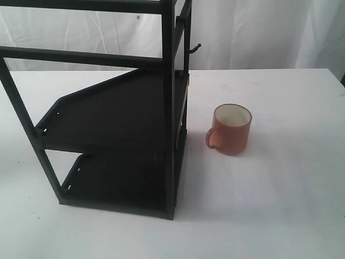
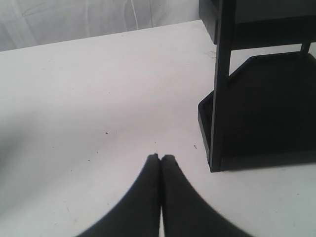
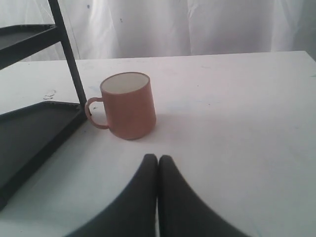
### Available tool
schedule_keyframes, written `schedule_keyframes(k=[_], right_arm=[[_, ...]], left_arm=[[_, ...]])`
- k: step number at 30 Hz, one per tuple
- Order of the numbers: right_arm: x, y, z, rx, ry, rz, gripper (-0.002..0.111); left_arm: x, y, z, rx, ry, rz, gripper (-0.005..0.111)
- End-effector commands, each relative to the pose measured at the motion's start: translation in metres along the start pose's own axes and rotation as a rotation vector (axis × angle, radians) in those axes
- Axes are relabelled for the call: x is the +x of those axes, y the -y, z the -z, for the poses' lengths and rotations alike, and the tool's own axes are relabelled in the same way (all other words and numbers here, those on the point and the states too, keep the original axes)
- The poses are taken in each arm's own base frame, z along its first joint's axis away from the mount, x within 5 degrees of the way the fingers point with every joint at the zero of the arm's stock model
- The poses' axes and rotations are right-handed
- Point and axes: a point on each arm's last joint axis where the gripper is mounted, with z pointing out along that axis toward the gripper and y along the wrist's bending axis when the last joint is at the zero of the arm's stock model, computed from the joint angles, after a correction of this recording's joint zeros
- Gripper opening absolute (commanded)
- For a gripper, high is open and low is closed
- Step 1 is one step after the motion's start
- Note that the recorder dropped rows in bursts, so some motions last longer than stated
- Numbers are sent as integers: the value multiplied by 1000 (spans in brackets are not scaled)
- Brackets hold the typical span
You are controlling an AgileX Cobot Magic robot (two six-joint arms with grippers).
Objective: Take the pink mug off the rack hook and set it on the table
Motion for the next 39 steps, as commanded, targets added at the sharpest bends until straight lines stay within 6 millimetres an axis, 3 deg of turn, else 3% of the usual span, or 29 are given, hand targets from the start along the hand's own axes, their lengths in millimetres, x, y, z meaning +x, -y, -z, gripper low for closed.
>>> schedule_keyframes(k=[1,12,22,39], right_arm=[[2,1,0,12,-5,15,0],[2,3,0,41,-8,98,0],[1,10,1,165,3,79,0],[1,12,1,183,7,56,0]], left_arm=[[1,0,0,-4,-4,5,0],[1,0,0,-4,-4,5,0],[1,0,0,-4,-4,5,0],[1,0,0,-4,-4,5,0]])
